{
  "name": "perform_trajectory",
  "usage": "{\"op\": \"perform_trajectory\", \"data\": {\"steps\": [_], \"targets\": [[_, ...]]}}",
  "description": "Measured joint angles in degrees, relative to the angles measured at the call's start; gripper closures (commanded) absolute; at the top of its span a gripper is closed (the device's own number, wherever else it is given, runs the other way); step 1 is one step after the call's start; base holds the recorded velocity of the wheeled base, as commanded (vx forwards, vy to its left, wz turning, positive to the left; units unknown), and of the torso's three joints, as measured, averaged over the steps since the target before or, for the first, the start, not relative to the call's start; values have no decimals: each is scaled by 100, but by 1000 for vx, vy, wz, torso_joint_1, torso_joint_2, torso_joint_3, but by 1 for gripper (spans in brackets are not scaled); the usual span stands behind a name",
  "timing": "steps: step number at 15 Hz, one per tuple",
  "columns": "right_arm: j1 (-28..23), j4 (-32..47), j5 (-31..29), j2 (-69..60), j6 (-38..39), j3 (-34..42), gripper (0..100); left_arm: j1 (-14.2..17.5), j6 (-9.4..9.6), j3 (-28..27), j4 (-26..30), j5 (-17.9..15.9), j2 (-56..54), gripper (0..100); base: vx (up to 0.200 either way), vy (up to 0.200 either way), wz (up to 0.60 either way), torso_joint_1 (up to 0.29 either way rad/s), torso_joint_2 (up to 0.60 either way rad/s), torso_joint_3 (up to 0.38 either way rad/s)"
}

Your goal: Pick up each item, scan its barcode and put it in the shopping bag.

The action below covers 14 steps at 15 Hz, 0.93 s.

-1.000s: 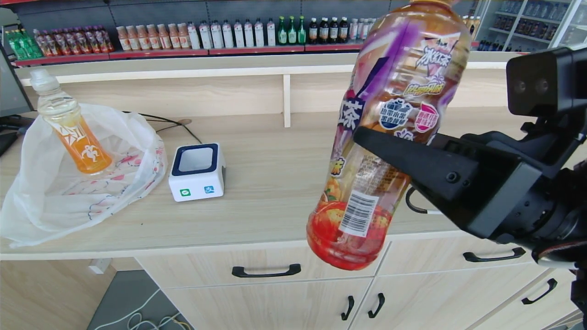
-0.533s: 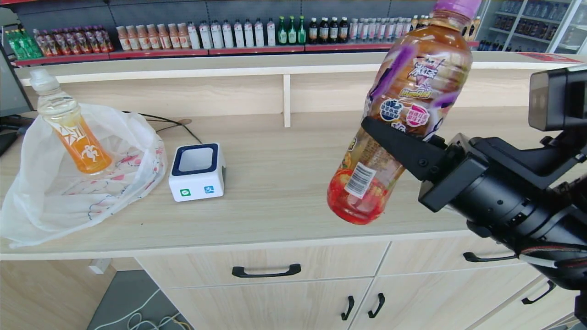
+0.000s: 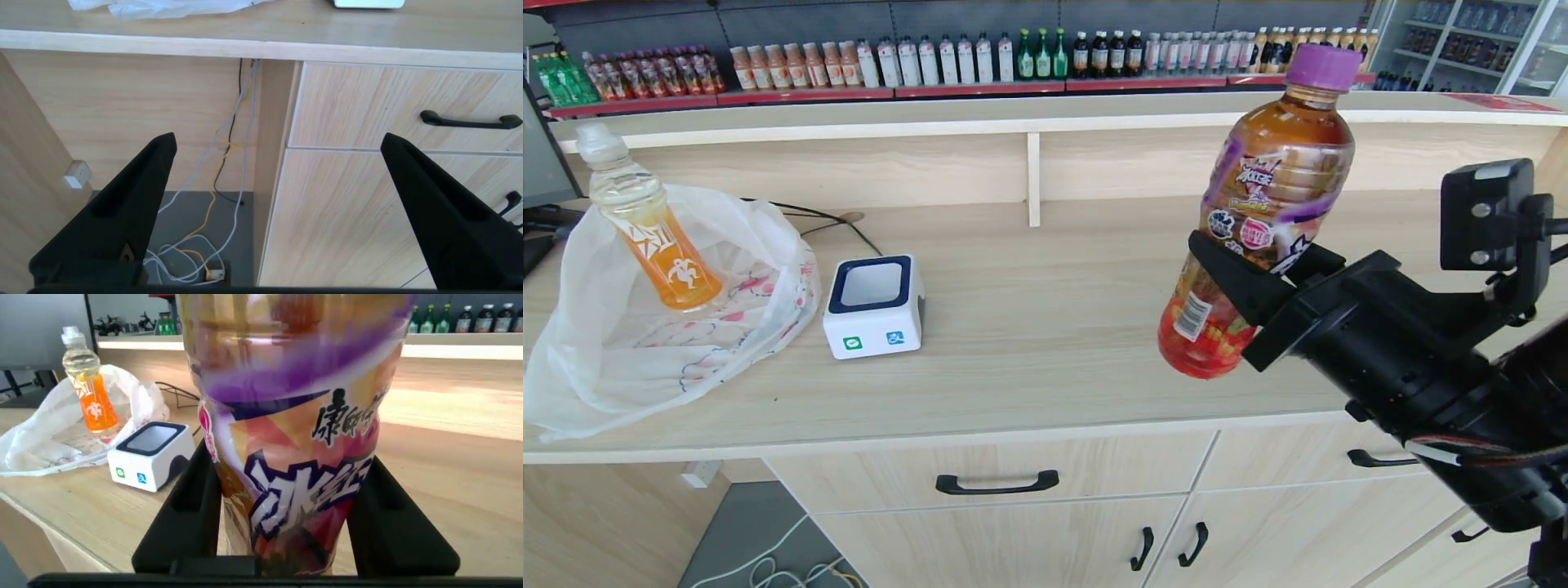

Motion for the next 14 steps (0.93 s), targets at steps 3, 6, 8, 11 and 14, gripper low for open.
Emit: {"op": "perform_trajectory", "data": {"steps": [3,6,8,11,14], "targets": [[-11,-50,-216,2,-16,132,100,0,0,0,0,2,0,0,0,0,0,0,0,0],[-45,-52,-229,9,0,105,100,0,-6,0,-4,0,0,0,0,0,0,0,0,0],[-48,-50,-312,9,-11,85,100,0,-6,0,-4,2,0,0,0,0,0,0,0,0],[-45,-50,-811,13,-111,-67,100,5,-9,0,-4,0,0,0,0,0,0,0,0,0],[-30,-30,-824,17,-412,-128,100,5,-9,0,-2,2,0,0,0,0,0,0,0,0]]}}
